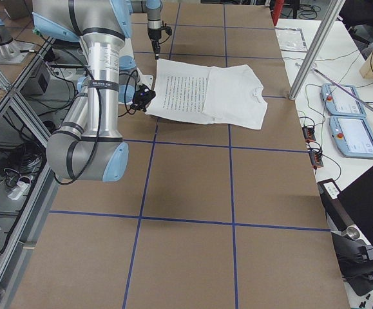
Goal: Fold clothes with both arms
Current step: 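Grasp both hem corners with the left and right grippers, then lift the hem with both grippers and fold it toward the collar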
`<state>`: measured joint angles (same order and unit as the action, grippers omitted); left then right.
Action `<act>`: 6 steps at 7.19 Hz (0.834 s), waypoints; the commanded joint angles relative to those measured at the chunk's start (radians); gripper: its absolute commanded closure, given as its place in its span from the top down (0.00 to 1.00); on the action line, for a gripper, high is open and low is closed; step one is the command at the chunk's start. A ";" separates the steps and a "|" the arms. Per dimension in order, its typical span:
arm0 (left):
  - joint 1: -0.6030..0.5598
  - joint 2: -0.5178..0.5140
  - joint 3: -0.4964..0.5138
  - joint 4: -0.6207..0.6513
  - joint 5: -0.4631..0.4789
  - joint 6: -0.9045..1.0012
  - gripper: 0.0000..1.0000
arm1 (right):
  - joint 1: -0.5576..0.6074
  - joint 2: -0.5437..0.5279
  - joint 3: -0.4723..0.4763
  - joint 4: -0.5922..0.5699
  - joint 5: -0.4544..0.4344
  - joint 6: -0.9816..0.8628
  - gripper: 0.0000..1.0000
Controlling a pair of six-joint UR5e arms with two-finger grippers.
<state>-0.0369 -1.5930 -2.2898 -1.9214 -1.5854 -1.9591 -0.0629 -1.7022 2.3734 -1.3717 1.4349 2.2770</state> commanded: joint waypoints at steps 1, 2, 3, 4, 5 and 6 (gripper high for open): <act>0.000 0.001 -0.162 0.111 -0.005 -0.011 0.00 | 0.006 -0.002 0.117 -0.120 0.002 0.012 0.00; -0.046 -0.013 -0.180 0.142 -0.007 0.008 0.00 | 0.111 0.003 0.127 -0.125 0.016 -0.005 0.00; -0.125 -0.042 -0.168 0.143 -0.016 0.108 0.00 | 0.232 0.053 0.107 -0.133 0.106 -0.057 0.00; -0.259 -0.100 -0.127 0.147 -0.042 0.246 0.00 | 0.423 0.182 0.048 -0.201 0.263 -0.217 0.00; -0.375 -0.158 -0.020 0.145 -0.104 0.322 0.00 | 0.586 0.375 -0.053 -0.340 0.379 -0.354 0.00; -0.468 -0.280 0.121 0.145 -0.120 0.385 0.00 | 0.685 0.529 -0.168 -0.448 0.410 -0.492 0.00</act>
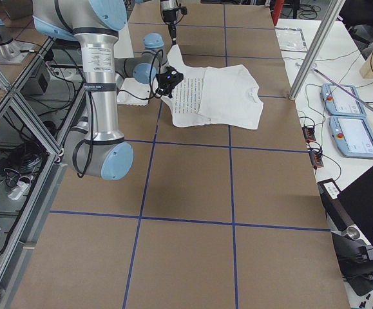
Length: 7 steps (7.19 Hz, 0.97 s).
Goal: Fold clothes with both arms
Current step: 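Lift the hem with both grippers and fold it toward the collar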
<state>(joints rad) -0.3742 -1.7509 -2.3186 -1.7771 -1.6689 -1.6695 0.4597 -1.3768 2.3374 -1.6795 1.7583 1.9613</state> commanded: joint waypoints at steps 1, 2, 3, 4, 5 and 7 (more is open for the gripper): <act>-0.217 -0.192 0.271 -0.011 -0.038 0.172 0.00 | 0.218 0.267 -0.248 -0.149 0.084 -0.276 0.00; -0.297 -0.249 0.397 -0.042 -0.038 0.245 0.00 | 0.259 0.306 -0.350 -0.135 0.081 -0.371 0.00; -0.346 -0.307 0.553 -0.161 -0.038 0.260 0.00 | 0.302 0.365 -0.459 -0.128 0.081 -0.433 0.00; -0.398 -0.324 0.638 -0.238 -0.040 0.279 0.00 | 0.324 0.456 -0.604 -0.118 0.079 -0.471 0.00; -0.448 -0.360 0.694 -0.246 -0.070 0.330 0.00 | 0.367 0.520 -0.750 -0.017 0.081 -0.485 0.00; -0.456 -0.433 0.911 -0.369 -0.071 0.343 0.00 | 0.387 0.544 -0.951 0.168 0.081 -0.512 0.00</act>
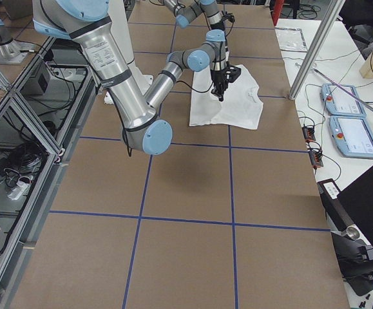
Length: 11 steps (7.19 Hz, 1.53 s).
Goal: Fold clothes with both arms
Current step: 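Lift the hem with both grippers and fold it toward the collar, then release the hem with both grippers and raise them above the collar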
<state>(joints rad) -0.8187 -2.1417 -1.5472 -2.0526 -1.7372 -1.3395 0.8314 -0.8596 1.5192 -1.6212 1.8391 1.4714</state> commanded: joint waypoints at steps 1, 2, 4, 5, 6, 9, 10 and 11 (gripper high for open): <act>-0.011 -0.047 0.254 -0.230 0.002 0.014 0.00 | 0.021 0.049 -0.192 0.141 0.000 -0.025 0.00; -0.010 -0.049 0.313 -0.295 0.027 0.016 0.00 | 0.025 0.056 -0.232 0.155 0.000 -0.037 0.00; -0.008 -0.079 0.363 -0.301 0.036 0.014 0.06 | 0.020 0.054 -0.277 0.213 0.000 -0.034 0.00; -0.008 -0.079 0.364 -0.305 0.036 0.014 0.06 | 0.023 0.056 -0.304 0.254 -0.003 -0.034 0.00; -0.008 -0.081 0.366 -0.305 0.036 0.014 0.06 | 0.023 0.077 -0.347 0.285 -0.004 -0.033 0.00; -0.023 -0.096 0.366 -0.307 0.036 0.016 0.05 | 0.038 0.097 -0.404 0.297 -0.033 -0.040 0.00; -0.023 -0.096 0.378 -0.311 0.036 0.035 0.06 | 0.035 0.105 -0.410 0.297 -0.037 -0.042 0.00; -0.023 -0.096 0.380 -0.317 0.036 0.036 0.17 | 0.032 0.114 -0.410 0.297 -0.035 -0.037 0.00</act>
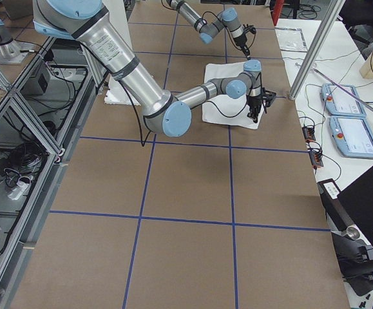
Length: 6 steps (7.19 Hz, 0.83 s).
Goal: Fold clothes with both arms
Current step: 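Release the hem with both grippers and raise them above the collar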
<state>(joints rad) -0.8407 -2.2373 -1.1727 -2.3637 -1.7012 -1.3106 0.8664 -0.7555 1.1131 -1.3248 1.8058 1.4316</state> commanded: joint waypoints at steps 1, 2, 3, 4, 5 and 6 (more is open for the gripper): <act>-0.001 -0.001 0.010 -0.008 0.000 0.007 0.23 | -0.003 0.010 -0.006 0.001 -0.003 -0.002 0.00; -0.001 -0.001 0.017 -0.008 -0.002 0.007 0.33 | -0.003 0.016 -0.006 0.001 -0.006 0.001 0.11; -0.001 0.001 0.028 -0.018 -0.002 0.007 0.43 | -0.003 0.021 -0.004 0.006 -0.005 0.006 0.46; -0.001 0.005 0.031 -0.022 -0.003 0.007 0.46 | -0.001 0.012 -0.004 0.059 -0.002 0.010 0.48; -0.003 0.008 0.031 -0.031 -0.005 0.007 0.50 | 0.003 -0.010 0.016 0.084 0.001 0.015 0.51; -0.006 0.010 0.030 -0.049 -0.008 0.004 0.53 | 0.013 -0.021 0.051 0.079 0.015 0.015 0.55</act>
<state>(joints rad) -0.8441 -2.2303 -1.1428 -2.3945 -1.7056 -1.3045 0.8699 -0.7593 1.1292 -1.2579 1.8084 1.4441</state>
